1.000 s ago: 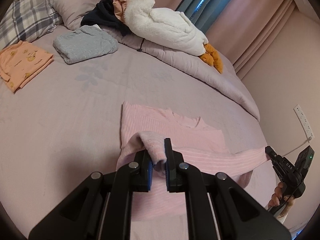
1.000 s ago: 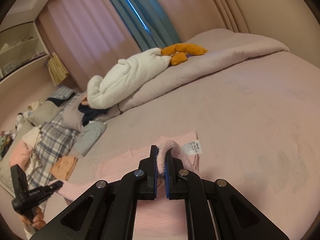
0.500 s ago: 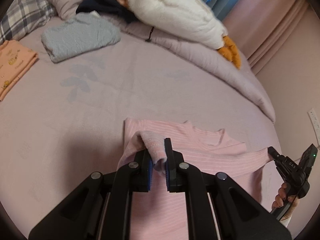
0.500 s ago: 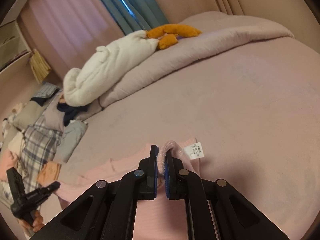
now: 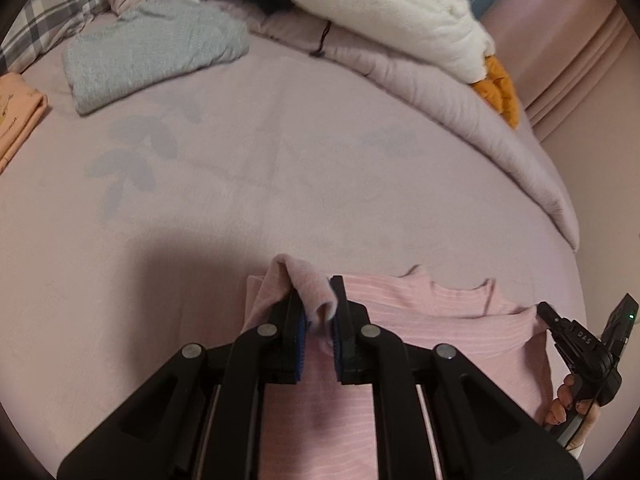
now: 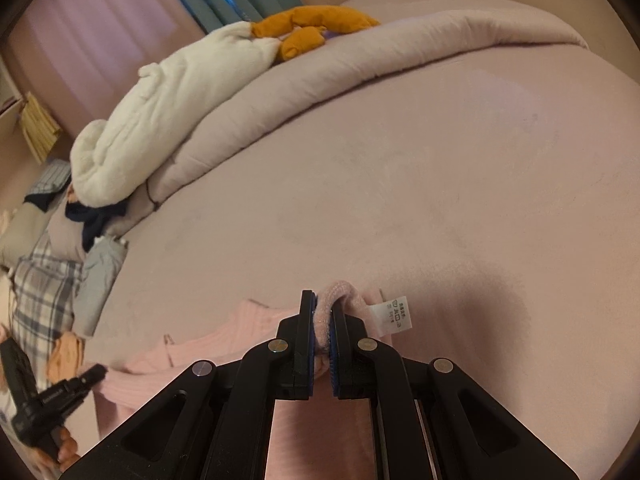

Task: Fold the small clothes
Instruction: 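Lower the hem onto the shirt and open both grippers, then close both grippers on the folded edge of the shirt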

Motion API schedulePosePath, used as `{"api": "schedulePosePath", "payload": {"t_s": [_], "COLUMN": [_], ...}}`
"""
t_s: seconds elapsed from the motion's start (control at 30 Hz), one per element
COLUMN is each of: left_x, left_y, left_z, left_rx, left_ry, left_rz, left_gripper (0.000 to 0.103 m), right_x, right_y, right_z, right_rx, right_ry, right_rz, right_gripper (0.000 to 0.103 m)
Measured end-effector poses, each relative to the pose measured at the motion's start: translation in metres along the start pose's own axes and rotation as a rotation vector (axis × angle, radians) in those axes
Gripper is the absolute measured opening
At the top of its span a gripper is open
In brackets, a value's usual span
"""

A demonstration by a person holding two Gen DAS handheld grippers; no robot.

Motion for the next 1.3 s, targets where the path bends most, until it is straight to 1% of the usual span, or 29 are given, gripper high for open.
{"api": "schedulePosePath", "payload": {"t_s": [0.1,0.13,0.17,0.23,0.27,0.3,0.33,0.37,0.4,0.43,0.47,0.5,0.57,0.63,0.7,0.8,0.9,1.0,1.07,1.1,1.13,1.2,1.3], "left_x": [0.005,0.005,0.005,0.003,0.003,0.003,0.003,0.004,0.005,0.006,0.007,0.008,0.011,0.013,0.014,0.014,0.017,0.019,0.018,0.017,0.017,0.015,0.020], "left_y": [0.004,0.005,0.005,0.004,0.003,0.003,0.001,-0.002,-0.004,-0.007,-0.010,-0.011,-0.010,-0.009,-0.006,0.008,0.023,0.043,0.057,0.065,0.071,0.087,0.111], "left_z": [-0.011,-0.011,-0.011,-0.005,-0.002,0.002,0.007,0.014,0.018,0.024,0.028,0.032,0.038,0.045,0.053,0.062,0.070,0.078,0.081,0.083,0.084,0.085,0.082], "left_rx": [0.032,0.035,0.032,0.020,0.009,-0.005,-0.027,-0.057,-0.080,-0.108,-0.122,-0.123,-0.111,-0.119,-0.126,-0.117,-0.109,-0.104,-0.094,-0.089,-0.087,-0.078,-0.057], "left_ry": [-0.013,-0.008,-0.001,0.019,0.025,0.024,0.008,-0.023,-0.044,-0.061,-0.066,-0.065,-0.051,-0.042,-0.059,-0.071,-0.085,-0.070,-0.080,-0.088,-0.092,-0.106,-0.155], "left_rz": [-0.004,-0.008,-0.010,-0.013,-0.013,-0.012,-0.012,-0.013,-0.016,-0.021,-0.026,-0.027,-0.012,-0.005,-0.012,-0.034,-0.045,-0.045,-0.058,-0.067,-0.071,-0.083,-0.081], "left_gripper": [0.013,0.013,0.015,0.027,0.038,0.045,0.049,0.058,0.065,0.065,0.065,0.065,0.065,0.066,0.071,0.072,0.072,0.072,0.072,0.072,0.072,0.072,0.072], "right_x": [-0.004,-0.006,-0.008,-0.009,-0.009,-0.009,-0.009,-0.009,-0.009,-0.009,-0.010,-0.012,-0.013,-0.015,-0.018,-0.020,-0.023,-0.024,-0.025,-0.026,-0.027,-0.028,-0.028], "right_y": [0.001,0.002,0.003,0.002,0.001,-0.001,-0.003,-0.004,-0.007,-0.009,-0.011,-0.015,-0.020,-0.022,-0.022,-0.018,-0.007,0.008,0.017,0.024,0.029,0.042,0.059], "right_z": [-0.008,-0.010,-0.012,-0.012,-0.011,-0.008,-0.006,-0.005,-0.001,0.003,0.007,0.015,0.026,0.033,0.045,0.057,0.071,0.081,0.086,0.091,0.093,0.099,0.104], "right_rx": [0.011,0.013,0.018,0.018,0.013,0.002,-0.004,-0.008,-0.021,-0.039,-0.062,-0.097,-0.124,-0.137,-0.156,-0.164,-0.153,-0.137,-0.127,-0.121,-0.115,-0.106,-0.088], "right_ry": [0.011,0.016,0.021,0.020,0.019,0.012,0.008,0.005,0.000,0.001,0.009,0.023,0.037,0.048,0.073,0.094,0.110,0.115,0.107,0.096,0.093,0.087,0.090], "right_rz": [-0.002,-0.010,-0.014,-0.016,-0.017,-0.017,-0.020,-0.023,-0.031,-0.037,-0.042,-0.048,-0.049,-0.046,-0.044,-0.044,-0.039,-0.037,-0.041,-0.048,-0.053,-0.057,-0.053], "right_gripper": [0.007,0.008,0.008,0.008,0.008,0.008,0.011,0.014,0.023,0.036,0.043,0.046,0.046,0.046,0.046,0.046,0.046,0.047,0.048,0.050,0.054,0.058,0.059]}}
Point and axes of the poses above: each gripper's, at about its wrist camera, not at the fingertips, and z roughly against the way its jaws point, x to its left, y to its underside, the point moved 7 cm from there along -z, roughly the way its jaws point, and after that the axes turned 7 degrees about x, right-handed, at the moved point
